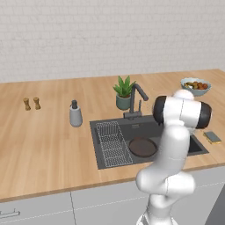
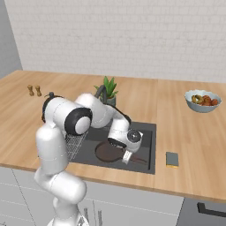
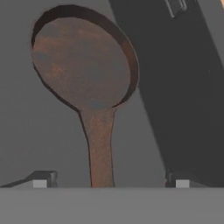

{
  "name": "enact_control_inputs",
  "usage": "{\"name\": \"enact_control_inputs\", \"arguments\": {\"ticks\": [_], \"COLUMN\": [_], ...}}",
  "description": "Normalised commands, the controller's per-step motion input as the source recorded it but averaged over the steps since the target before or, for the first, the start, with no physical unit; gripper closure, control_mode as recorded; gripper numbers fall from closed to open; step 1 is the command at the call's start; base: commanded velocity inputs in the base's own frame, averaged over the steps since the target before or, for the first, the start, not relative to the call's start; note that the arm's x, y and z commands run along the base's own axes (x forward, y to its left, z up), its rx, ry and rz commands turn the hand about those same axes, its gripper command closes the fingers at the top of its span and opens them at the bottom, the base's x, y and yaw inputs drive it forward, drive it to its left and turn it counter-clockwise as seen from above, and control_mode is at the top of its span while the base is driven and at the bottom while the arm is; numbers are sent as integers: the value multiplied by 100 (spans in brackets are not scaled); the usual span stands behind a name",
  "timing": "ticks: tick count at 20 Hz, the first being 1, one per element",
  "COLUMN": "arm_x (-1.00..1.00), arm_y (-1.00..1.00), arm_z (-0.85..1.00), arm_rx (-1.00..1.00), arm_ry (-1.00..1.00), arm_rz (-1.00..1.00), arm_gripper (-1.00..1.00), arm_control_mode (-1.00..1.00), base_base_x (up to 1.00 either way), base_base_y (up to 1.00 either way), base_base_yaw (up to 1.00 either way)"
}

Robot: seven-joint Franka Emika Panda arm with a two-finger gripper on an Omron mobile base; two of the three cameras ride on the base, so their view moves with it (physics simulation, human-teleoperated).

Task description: Pick the pan and sponge and place them into the sink. Then turn on the water.

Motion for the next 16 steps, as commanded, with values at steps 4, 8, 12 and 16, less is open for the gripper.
{"name": "enact_control_inputs", "arguments": {"ticks": [4, 8, 12, 16], "arm_x": [-13, -16, -30, -39], "arm_y": [-16, -30, -37, -35], "arm_z": [100, 100, 100, 100], "arm_rx": [0, 0, 0, 0], "arm_ry": [0, 0, 0, 0], "arm_rz": [0, 0, 0, -1], "arm_gripper": [-100, -100, -100, -100], "arm_control_mode": [-100, -100, -100, -100], "base_base_x": [0, 0, 0, 0], "base_base_y": [0, 0, 0, 0], "base_base_yaw": [0, 0, 0, 0]}}
